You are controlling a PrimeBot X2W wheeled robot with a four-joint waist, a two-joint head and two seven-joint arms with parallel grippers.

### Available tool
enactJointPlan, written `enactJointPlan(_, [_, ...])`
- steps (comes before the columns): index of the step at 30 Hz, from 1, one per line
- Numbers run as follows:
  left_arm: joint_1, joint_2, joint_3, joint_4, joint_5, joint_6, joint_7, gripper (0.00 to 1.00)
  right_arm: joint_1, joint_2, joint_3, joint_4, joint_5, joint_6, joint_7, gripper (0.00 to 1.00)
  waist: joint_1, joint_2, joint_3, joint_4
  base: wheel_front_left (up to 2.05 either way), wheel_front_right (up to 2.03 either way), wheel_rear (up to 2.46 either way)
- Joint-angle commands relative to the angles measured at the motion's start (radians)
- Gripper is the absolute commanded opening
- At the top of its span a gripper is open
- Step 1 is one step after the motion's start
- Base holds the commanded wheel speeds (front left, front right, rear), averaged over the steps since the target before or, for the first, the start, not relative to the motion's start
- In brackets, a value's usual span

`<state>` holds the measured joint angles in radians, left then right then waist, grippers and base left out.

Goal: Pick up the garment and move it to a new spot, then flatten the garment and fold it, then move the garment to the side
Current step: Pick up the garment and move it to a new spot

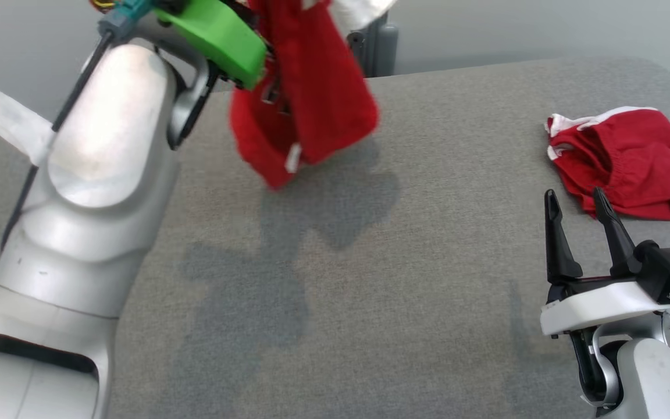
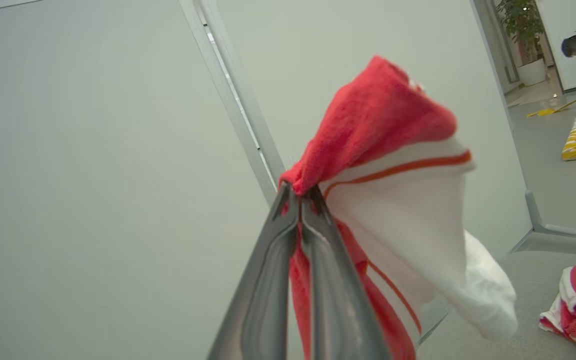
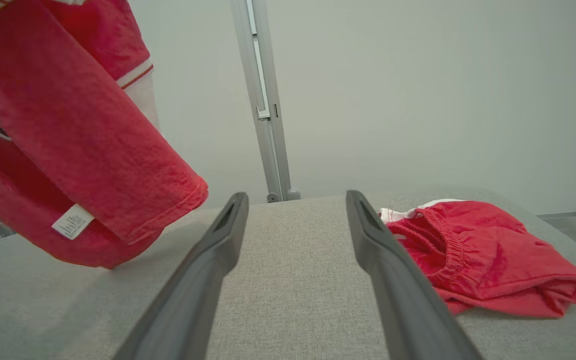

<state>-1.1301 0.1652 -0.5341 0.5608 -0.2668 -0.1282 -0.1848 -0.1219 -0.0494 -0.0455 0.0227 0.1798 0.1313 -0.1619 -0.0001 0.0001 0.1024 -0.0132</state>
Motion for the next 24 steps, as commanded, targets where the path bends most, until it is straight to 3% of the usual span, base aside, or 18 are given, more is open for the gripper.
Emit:
enactJointPlan(1, [0.037, -0.011, 0.002, -0.034, -0.030, -0.001, 0.010, 0.00, 0.011, -0.002, -0.001, 0.004, 0.005, -0.001, -0.009, 1.00, 0.0001, -0.0001, -0.021, -0.056, 0.00, 0.00, 0.00])
enactJointPlan(6, [0.161, -0.060, 0.008, -0.105, -0.099, 0.037, 0.031, 0.00, 0.005, -0.002, 0.007, 0.023, 0.021, -0.001, -0.024, 1.00, 0.0001, -0.0001, 0.012, -0.088, 0.00, 0.00, 0.00])
enactJointPlan(10, [0.295, -0.073, 0.027, -0.041, -0.151, 0.086, 0.001, 0.00, -0.014, -0.002, 0.023, 0.039, 0.033, -0.001, -0.035, 1.00, 0.0001, -0.0001, 0.040, -0.110, 0.00, 0.00, 0.00])
enactJointPlan(16, [0.447, -0.026, 0.076, 0.105, -0.147, 0.137, -0.072, 0.00, -0.036, -0.002, 0.033, 0.063, 0.036, -0.001, -0.047, 1.00, 0.0001, -0.0001, 0.076, -0.130, 0.00, 0.00, 0.00])
enactJointPlan(22, [0.529, 0.013, 0.147, 0.190, -0.147, 0.161, -0.081, 0.00, -0.048, -0.002, 0.022, 0.078, 0.020, -0.001, -0.051, 1.00, 0.0001, -0.0001, 0.092, -0.123, 0.00, 0.00, 0.00])
enactJointPlan(23, [0.545, 0.015, 0.156, 0.192, -0.141, 0.163, -0.081, 0.18, -0.048, -0.002, 0.023, 0.080, 0.018, -0.001, -0.049, 1.00, 0.0001, -0.0001, 0.091, -0.120, 0.00, 0.00, 0.00])
enactJointPlan(24, [0.562, 0.016, 0.167, 0.199, -0.139, 0.166, -0.080, 0.43, -0.049, -0.002, 0.024, 0.083, 0.016, -0.001, -0.048, 1.00, 0.0001, -0.0001, 0.089, -0.116, 0.00, 0.00, 0.00])
